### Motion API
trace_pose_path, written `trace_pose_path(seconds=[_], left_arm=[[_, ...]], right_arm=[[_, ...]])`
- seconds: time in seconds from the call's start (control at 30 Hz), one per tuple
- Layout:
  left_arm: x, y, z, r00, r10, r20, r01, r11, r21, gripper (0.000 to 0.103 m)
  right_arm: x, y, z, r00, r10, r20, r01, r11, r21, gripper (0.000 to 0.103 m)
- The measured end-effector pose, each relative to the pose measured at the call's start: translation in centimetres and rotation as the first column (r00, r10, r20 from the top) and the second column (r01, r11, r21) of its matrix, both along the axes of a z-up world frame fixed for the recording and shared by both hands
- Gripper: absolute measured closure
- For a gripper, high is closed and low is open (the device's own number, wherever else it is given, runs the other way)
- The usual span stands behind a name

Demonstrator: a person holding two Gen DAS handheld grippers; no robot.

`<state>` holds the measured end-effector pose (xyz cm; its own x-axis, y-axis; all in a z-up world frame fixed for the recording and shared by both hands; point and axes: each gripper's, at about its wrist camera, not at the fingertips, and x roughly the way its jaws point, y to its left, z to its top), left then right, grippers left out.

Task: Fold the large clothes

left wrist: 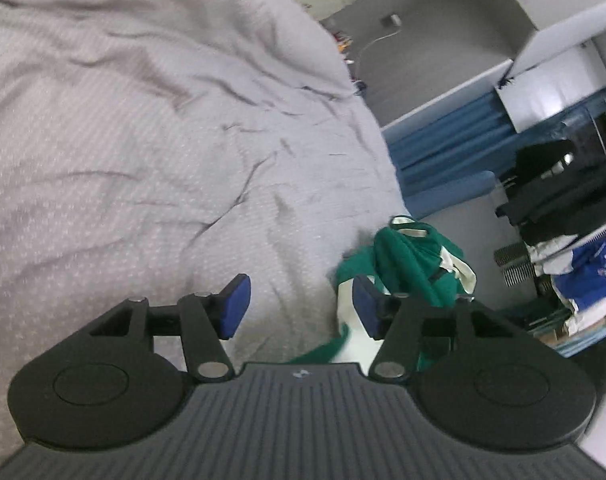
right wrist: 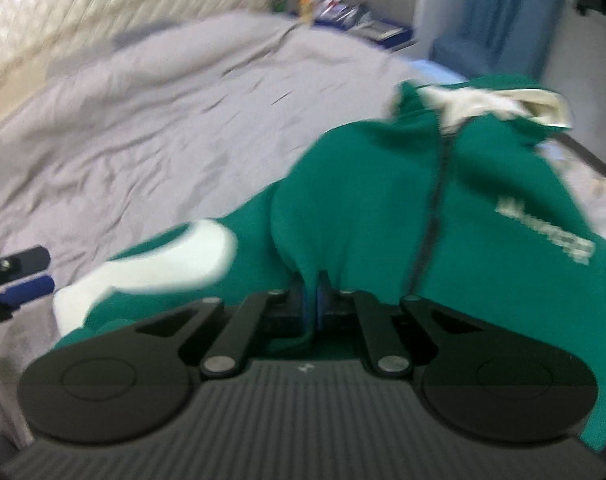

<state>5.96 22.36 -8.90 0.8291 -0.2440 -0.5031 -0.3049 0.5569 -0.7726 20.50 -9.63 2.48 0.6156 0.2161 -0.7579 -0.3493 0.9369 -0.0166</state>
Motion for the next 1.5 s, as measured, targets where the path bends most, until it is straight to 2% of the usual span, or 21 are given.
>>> trace_pose_path(seconds=[0.17, 0.27, 0.4, 0.5, 0.6, 0.73, 0.83, 0.87, 0.93, 1.0, 1.1, 1.17, 1.27, 1.33, 1.43, 1.5], left_arm=[[1.5, -1.1, -1.4, 0.999, -0.04, -0.02, 0.039, 0.999, -0.036, 0.036], [2.8, -2.8, -2.0, 0.992, -0.128, -0.022, 0.126, 0.991, -0.054, 0.035], [4.8, -5.5, -2.6, 0.962, -0.272, 0.036, 0.274, 0.957, -0.091, 0.031], [6.4, -7.1, -3.1, 0.942, -0.33, 0.066, 0.335, 0.936, -0.105, 0.027], [7.7, -7.9, -3.7, 0.935, -0.339, 0.104, 0.35, 0.928, -0.124, 0.026], [9.0, -8.5, -5.5, 0.925, -0.363, 0.111, 0.378, 0.902, -0.21, 0.025], [9.3, -9.4, -5.7, 0.915, -0.386, 0.119, 0.403, 0.893, -0.202, 0.024], [9.4, -9.7, -5.7, 0.906, -0.401, 0.136, 0.422, 0.881, -0.214, 0.024], [9.5, -10.1, -5.9, 0.874, -0.444, 0.197, 0.485, 0.825, -0.292, 0.024], [9.5, -10.8, -5.8, 0.844, -0.473, 0.255, 0.535, 0.782, -0.321, 0.024], [9.3, -12.6, -4.6, 0.769, -0.544, 0.335, 0.63, 0.735, -0.251, 0.024], [9.3, -14.1, -4.1, 0.724, -0.589, 0.358, 0.678, 0.704, -0.212, 0.024], [9.1, -16.7, -3.6, 0.674, -0.651, 0.349, 0.724, 0.676, -0.138, 0.024], [8.8, -18.0, -3.7, 0.648, -0.679, 0.344, 0.748, 0.654, -0.116, 0.025], [8.4, -19.3, -3.9, 0.635, -0.698, 0.33, 0.756, 0.648, -0.085, 0.025], [8.4, -19.9, -4.1, 0.634, -0.701, 0.326, 0.757, 0.649, -0.075, 0.025]], right_arm=[[-1.9, -7.1, 0.5, 0.993, -0.112, 0.032, 0.11, 0.992, 0.055, 0.097], [-2.3, -10.5, -1.1, 0.98, -0.199, -0.01, 0.199, 0.973, 0.115, 0.097], [-3.3, -14.1, -2.7, 0.961, -0.276, -0.025, 0.276, 0.948, 0.158, 0.097], [-3.7, -15.6, -3.4, 0.953, -0.302, -0.032, 0.303, 0.938, 0.166, 0.097], [-4.0, -16.7, -4.0, 0.944, -0.325, -0.052, 0.329, 0.927, 0.182, 0.097], [-4.3, -17.5, -4.5, 0.937, -0.342, -0.07, 0.349, 0.913, 0.212, 0.097], [-4.1, -18.1, -4.6, 0.932, -0.352, -0.085, 0.362, 0.901, 0.239, 0.097], [-4.0, -18.1, -4.6, 0.931, -0.355, -0.09, 0.366, 0.897, 0.246, 0.096], [-4.0, -18.4, -4.7, 0.927, -0.363, -0.099, 0.376, 0.889, 0.261, 0.096], [-4.0, -18.3, -4.7, 0.924, -0.368, -0.103, 0.382, 0.885, 0.265, 0.096], [-4.3, -18.0, -4.6, 0.925, -0.367, -0.096, 0.379, 0.888, 0.26, 0.096], [-4.5, -17.5, -4.4, 0.935, -0.345, -0.078, 0.354, 0.903, 0.242, 0.096], [-5.2, -16.4, -3.9, 0.946, -0.323, -0.031, 0.323, 0.924, 0.205, 0.095], [-5.5, -16.5, -3.5, 0.942, -0.335, -0.027, 0.332, 0.915, 0.228, 0.093], [-5.7, -17.2, -3.1, 0.929, -0.365, -0.058, 0.366, 0.889, 0.276, 0.092], [-5.5, -17.6, -3.4, 0.922, -0.375, -0.1, 0.387, 0.874, 0.294, 0.084]])
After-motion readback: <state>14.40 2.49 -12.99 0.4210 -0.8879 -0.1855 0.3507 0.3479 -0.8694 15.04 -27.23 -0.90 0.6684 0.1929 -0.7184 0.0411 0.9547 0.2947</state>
